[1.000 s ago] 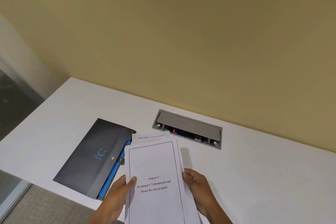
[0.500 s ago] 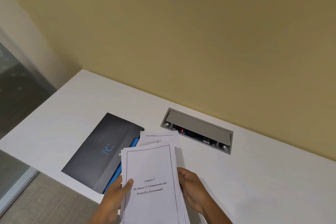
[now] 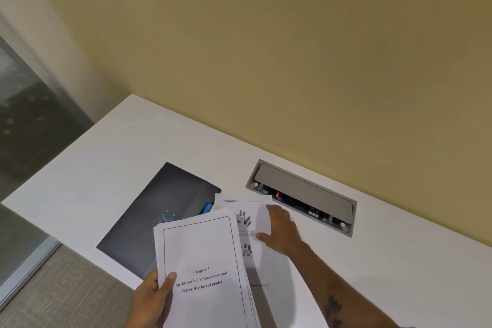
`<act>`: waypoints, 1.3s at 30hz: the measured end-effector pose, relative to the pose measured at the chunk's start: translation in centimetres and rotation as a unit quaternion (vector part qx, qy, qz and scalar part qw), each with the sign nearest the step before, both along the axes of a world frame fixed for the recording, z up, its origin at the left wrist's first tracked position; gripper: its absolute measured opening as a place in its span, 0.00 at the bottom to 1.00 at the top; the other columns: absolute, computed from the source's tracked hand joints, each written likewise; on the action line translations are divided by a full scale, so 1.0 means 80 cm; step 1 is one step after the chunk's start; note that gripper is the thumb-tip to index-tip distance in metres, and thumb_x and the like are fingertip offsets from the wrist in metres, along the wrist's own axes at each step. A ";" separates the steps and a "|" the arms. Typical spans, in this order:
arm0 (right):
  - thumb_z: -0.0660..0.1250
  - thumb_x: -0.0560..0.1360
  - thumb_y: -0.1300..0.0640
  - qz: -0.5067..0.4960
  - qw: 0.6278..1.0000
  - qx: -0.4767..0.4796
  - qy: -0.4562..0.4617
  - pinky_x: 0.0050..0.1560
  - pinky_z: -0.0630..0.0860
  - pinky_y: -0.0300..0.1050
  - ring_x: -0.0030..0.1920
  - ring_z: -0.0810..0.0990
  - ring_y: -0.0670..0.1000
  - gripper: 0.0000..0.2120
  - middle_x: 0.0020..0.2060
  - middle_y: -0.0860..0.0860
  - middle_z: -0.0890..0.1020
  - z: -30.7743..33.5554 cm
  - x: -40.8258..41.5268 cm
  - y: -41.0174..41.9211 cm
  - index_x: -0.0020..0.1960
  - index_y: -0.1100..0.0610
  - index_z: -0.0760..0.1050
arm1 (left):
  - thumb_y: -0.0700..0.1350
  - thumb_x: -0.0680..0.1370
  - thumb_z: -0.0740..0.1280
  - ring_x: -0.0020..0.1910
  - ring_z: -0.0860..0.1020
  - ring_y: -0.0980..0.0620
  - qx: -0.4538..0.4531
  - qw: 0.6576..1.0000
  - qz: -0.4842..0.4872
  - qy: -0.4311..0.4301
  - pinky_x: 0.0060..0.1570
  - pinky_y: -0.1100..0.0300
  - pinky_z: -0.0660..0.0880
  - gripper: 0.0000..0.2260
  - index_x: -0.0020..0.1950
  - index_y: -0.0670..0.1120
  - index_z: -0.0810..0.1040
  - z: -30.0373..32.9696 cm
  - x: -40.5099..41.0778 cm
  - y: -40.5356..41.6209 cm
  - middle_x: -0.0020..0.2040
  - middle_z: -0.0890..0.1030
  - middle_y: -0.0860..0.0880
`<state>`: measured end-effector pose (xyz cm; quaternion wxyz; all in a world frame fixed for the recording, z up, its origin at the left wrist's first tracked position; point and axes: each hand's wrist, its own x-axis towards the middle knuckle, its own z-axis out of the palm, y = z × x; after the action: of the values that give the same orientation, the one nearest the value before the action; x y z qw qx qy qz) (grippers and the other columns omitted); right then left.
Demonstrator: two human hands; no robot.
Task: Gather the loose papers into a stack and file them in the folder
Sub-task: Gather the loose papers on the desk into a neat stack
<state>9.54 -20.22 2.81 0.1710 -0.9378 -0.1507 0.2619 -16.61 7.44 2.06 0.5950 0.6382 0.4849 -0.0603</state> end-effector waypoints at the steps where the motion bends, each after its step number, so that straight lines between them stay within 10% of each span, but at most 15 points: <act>1: 0.74 0.72 0.36 0.015 1.000 -0.019 -0.005 0.81 0.58 0.61 0.83 0.52 0.59 0.53 0.84 0.54 0.53 -0.005 0.009 0.002 0.84 0.55 0.49 | 0.47 0.78 0.74 0.52 0.86 0.47 0.007 1.000 0.003 0.003 0.61 0.42 0.79 0.11 0.50 0.66 0.85 0.023 0.006 -0.003 0.48 0.90 0.55; 11: 0.74 0.63 0.26 0.102 0.987 -0.120 -0.033 0.81 0.43 0.67 0.84 0.39 0.59 0.71 0.84 0.54 0.40 -0.052 0.031 0.002 0.83 0.58 0.32 | 0.42 0.79 0.72 0.55 0.86 0.43 -0.022 0.999 0.030 -0.011 0.63 0.43 0.78 0.12 0.61 0.54 0.83 0.029 0.003 -0.002 0.53 0.89 0.48; 19: 0.77 0.70 0.39 0.070 0.994 -0.077 -0.033 0.82 0.45 0.63 0.84 0.50 0.59 0.60 0.83 0.56 0.56 -0.038 -0.016 0.001 0.84 0.55 0.40 | 0.46 0.79 0.73 0.54 0.86 0.45 -0.003 1.000 0.005 0.004 0.62 0.43 0.78 0.10 0.55 0.61 0.83 0.022 0.003 0.000 0.50 0.89 0.52; 28: 0.79 0.73 0.57 -0.153 0.986 0.055 0.025 0.59 0.77 0.45 0.64 0.82 0.57 0.47 0.67 0.53 0.81 -0.033 -0.082 -0.019 0.83 0.50 0.55 | 0.47 0.79 0.72 0.52 0.86 0.46 0.008 1.000 -0.018 -0.009 0.61 0.44 0.79 0.11 0.54 0.65 0.84 0.029 0.013 -0.008 0.48 0.89 0.54; 33: 0.72 0.79 0.64 -0.249 0.950 0.179 0.053 0.59 0.79 0.34 0.62 0.83 0.52 0.22 0.58 0.47 0.85 -0.033 -0.106 -0.043 0.57 0.36 0.73 | 0.44 0.80 0.71 0.54 0.86 0.46 -0.005 1.000 -0.026 -0.012 0.63 0.44 0.78 0.11 0.60 0.57 0.83 0.035 0.022 -0.016 0.50 0.89 0.54; 39: 0.69 0.79 0.66 -0.353 0.889 0.269 0.113 0.52 0.76 0.35 0.57 0.84 0.50 0.10 0.52 0.49 0.87 0.008 -0.135 -0.076 0.52 0.52 0.82 | 0.41 0.80 0.70 0.56 0.85 0.45 -0.006 0.997 -0.062 -0.035 0.60 0.50 0.76 0.10 0.61 0.50 0.82 0.058 0.038 -0.036 0.51 0.89 0.49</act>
<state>-1.24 -26.27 3.47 0.5139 -0.8113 0.1456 0.2377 -13.61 4.57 6.67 0.6105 0.6652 0.4228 -0.0776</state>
